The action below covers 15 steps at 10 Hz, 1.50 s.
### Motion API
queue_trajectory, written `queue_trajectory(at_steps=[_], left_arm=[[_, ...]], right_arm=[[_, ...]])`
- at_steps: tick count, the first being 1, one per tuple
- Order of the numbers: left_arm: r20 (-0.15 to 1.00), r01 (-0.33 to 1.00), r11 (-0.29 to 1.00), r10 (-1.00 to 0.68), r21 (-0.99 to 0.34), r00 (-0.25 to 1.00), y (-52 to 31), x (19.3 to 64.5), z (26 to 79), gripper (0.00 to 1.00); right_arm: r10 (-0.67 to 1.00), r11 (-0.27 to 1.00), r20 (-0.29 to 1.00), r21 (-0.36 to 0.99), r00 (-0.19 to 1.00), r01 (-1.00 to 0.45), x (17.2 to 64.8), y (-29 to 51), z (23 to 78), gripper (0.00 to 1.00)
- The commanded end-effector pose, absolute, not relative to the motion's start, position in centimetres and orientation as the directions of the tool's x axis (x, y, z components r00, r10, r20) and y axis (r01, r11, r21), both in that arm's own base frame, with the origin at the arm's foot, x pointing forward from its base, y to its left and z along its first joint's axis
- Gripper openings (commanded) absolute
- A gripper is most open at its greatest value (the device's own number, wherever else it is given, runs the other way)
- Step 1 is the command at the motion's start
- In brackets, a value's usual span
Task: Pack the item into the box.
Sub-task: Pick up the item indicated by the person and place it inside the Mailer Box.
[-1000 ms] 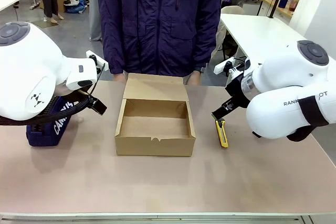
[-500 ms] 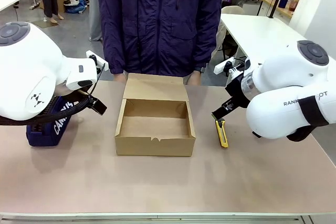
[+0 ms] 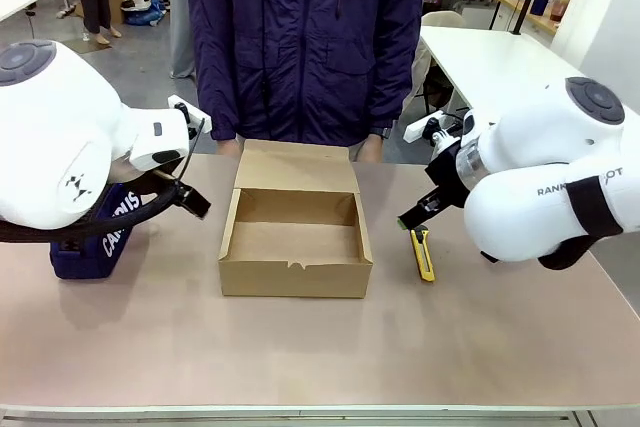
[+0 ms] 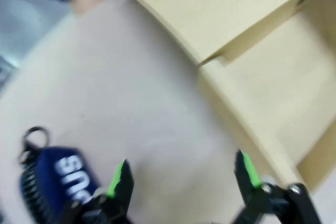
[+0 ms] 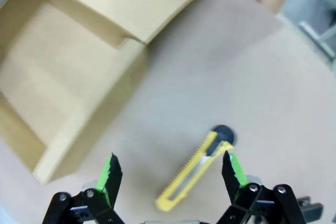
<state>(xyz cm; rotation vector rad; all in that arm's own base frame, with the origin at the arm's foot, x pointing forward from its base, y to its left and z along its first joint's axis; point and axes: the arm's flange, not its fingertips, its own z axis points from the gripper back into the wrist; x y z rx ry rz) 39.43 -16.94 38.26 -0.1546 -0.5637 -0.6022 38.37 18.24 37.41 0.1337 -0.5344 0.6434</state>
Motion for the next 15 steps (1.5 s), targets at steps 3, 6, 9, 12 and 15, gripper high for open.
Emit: queue_trajectory(at_steps=[3,6,9,12,15], left_arm=[[0.626,0.662,0.636,-0.34,-0.397,0.702,-7.2,37.7,45.0,1.0],[0.619,0.602,0.477,-0.144,-0.64,0.772,3.9,36.9,47.1,1.0],[0.523,0.453,0.321,0.181,-0.832,0.833,16.0,36.6,44.0,1.0],[0.434,0.367,0.244,0.35,-0.898,0.83,21.7,35.0,39.9,1.0],[0.417,0.357,0.219,0.391,-0.908,0.821,20.8,35.2,39.4,1.0]], right_arm=[[0.39,0.679,0.523,0.392,0.758,-0.62,35.5,7.8,45.2,1.0],[0.139,0.567,0.532,0.649,0.835,-0.507,34.8,-3.1,47.3,1.0],[-0.127,0.489,0.502,0.782,0.855,-0.386,34.3,-13.0,45.4,1.0],[-0.332,0.393,0.424,0.874,0.843,-0.285,33.1,-19.8,42.7,1.0],[-0.426,0.352,0.361,0.911,0.829,-0.216,32.3,-22.2,40.1,1.0]])
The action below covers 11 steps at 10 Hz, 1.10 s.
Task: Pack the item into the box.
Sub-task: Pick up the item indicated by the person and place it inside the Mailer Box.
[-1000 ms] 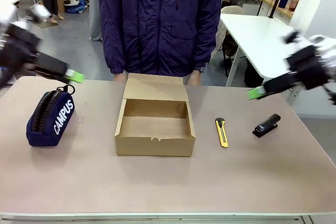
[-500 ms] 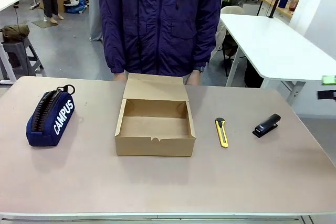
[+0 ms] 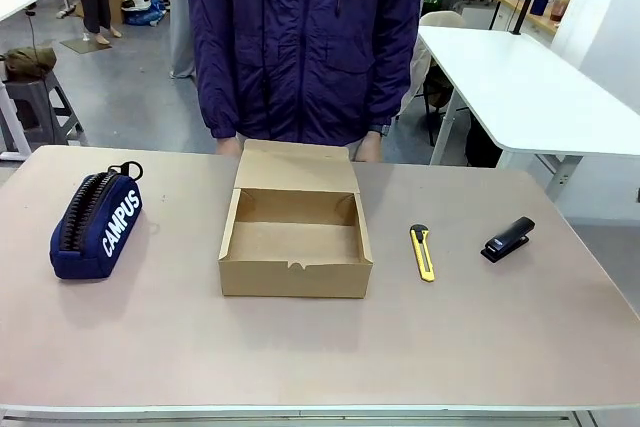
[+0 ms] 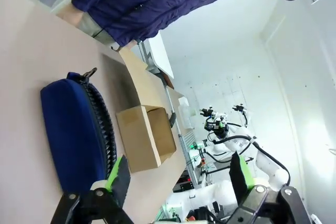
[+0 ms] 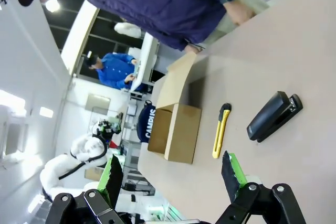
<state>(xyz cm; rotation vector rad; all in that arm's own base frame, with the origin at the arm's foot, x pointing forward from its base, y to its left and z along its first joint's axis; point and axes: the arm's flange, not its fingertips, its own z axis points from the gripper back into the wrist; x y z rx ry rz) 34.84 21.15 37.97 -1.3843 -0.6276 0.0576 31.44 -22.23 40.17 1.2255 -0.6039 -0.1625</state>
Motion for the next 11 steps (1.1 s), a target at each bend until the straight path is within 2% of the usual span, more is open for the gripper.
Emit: queue_trajectory(at_steps=[1,3,4,5,11], left_arm=[[0.424,0.366,0.216,0.393,-0.905,0.816,20.36,35.48,39.85,1.0],[0.434,0.365,0.24,0.394,-0.899,0.81,20.05,35.9,40.28,1.0],[0.436,0.319,0.329,0.394,-0.889,0.809,19.39,36.38,40.58,1.0],[0.418,0.355,0.227,0.378,-0.907,0.826,19.9,36.04,39.79,1.0],[0.418,0.355,0.227,0.378,-0.907,0.826,19.9,36.04,39.79,1.0]], right_arm=[[-0.438,0.359,0.348,0.913,0.829,-0.194,32.31,-22.42,39.55,1.0],[-0.441,0.38,0.36,0.905,0.822,-0.193,32.27,-22.33,39.32,1.0],[-0.444,0.481,0.397,0.862,0.803,-0.161,32.3,-21.91,39.49,1.0],[-0.443,0.358,0.316,0.92,0.839,-0.158,31.91,-22.37,38.67,1.0],[-0.443,0.358,0.316,0.92,0.839,-0.158,31.91,-22.37,38.67,1.0]])
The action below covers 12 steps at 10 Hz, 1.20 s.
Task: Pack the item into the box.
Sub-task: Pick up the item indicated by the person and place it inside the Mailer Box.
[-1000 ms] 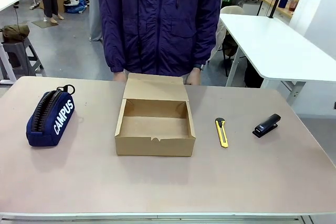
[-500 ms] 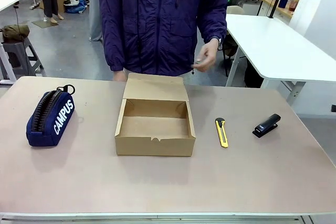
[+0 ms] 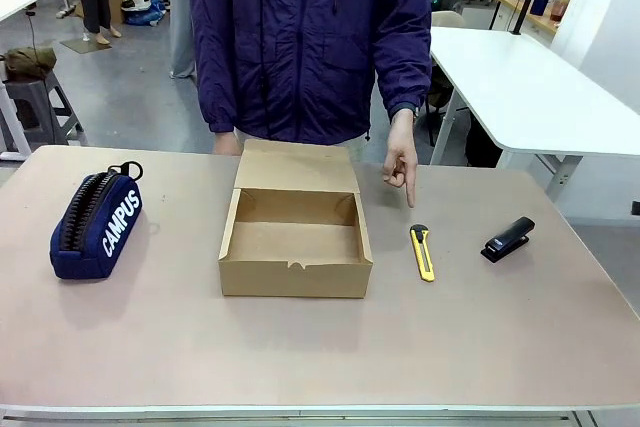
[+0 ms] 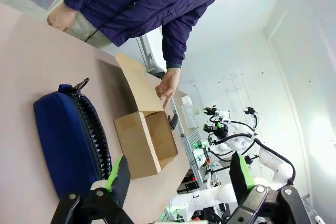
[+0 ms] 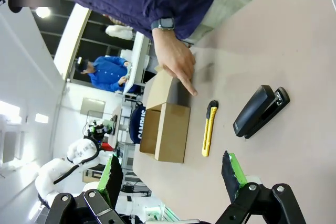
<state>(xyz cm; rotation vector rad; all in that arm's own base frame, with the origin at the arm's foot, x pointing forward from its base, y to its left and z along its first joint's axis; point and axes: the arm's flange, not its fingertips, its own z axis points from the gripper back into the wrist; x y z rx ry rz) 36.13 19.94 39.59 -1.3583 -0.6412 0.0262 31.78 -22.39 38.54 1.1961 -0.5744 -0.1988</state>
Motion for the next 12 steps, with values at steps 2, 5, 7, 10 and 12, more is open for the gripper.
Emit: queue_trajectory(at_steps=[2,5,7,10,12], left_arm=[[0.418,0.355,0.227,0.378,-0.907,0.826,19.9,36.0,39.8,1.0],[0.418,0.355,0.227,0.378,-0.907,0.826,19.9,36.0,39.8,1.0],[0.418,0.355,0.227,0.378,-0.907,0.826,19.9,36.0,39.8,1.0],[0.418,0.355,0.227,0.378,-0.907,0.826,19.9,36.0,39.8,1.0],[0.418,0.355,0.227,0.378,-0.907,0.826,19.9,36.0,39.8,1.0]], right_arm=[[-0.443,0.358,0.316,0.92,0.839,-0.158,31.9,-22.4,38.7,1.0],[-0.443,0.358,0.316,0.92,0.839,-0.158,31.9,-22.4,38.7,1.0],[-0.433,0.456,0.312,0.885,0.845,-0.093,31.9,-20.4,40.4,1.0],[-0.266,0.674,0.392,0.729,0.881,-0.121,32.8,-12.0,45.1,1.0],[-0.151,0.758,0.327,0.644,0.933,-0.103,33.8,-5.2,45.6,1.0]])
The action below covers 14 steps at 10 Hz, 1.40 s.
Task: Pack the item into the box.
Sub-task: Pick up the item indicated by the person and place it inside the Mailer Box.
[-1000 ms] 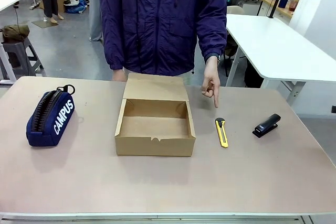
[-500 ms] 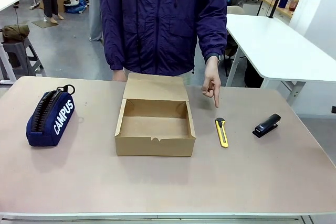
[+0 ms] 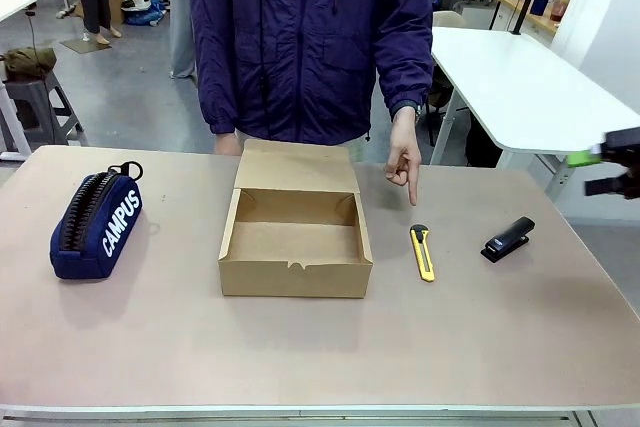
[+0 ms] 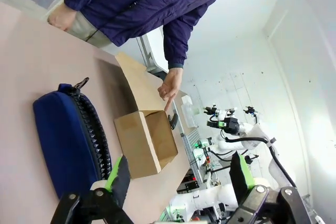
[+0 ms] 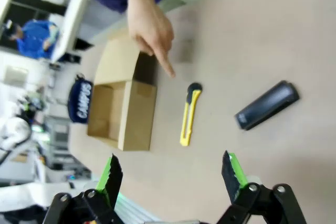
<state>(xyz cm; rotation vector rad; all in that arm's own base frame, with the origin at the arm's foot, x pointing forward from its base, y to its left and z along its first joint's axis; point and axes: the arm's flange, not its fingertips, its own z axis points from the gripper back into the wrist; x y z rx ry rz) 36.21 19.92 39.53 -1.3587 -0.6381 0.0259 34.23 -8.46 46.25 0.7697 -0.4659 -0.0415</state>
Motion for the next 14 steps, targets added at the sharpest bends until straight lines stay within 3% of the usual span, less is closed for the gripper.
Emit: queue_trajectory(at_steps=[1,5,8,11,14], left_arm=[[0.418,0.355,0.227,0.378,-0.907,0.826,19.9,36.0,39.8,1.0],[0.418,0.355,0.227,0.378,-0.907,0.826,19.9,36.0,39.8,1.0],[0.418,0.355,0.227,0.378,-0.907,0.826,19.9,36.0,39.8,1.0],[0.418,0.355,0.227,0.378,-0.907,0.826,19.9,36.0,39.8,1.0],[0.418,0.355,0.227,0.378,-0.907,0.826,19.9,36.0,39.8,1.0]], right_arm=[[-0.076,0.796,0.285,0.595,0.956,-0.114,34.1,-1.7,45.6,1.0],[0.136,0.935,0.149,0.307,0.979,-0.177,35.8,11.7,43.0,1.0],[0.082,0.994,0.111,0.057,0.99,-0.089,38.7,16.5,38.2,1.0],[0.071,0.996,0.099,-0.057,0.993,-0.066,40.6,18.8,34.4,1.0],[0.02,0.999,0.104,-0.051,0.994,-0.014,42.7,19.6,32.3,1.0]])
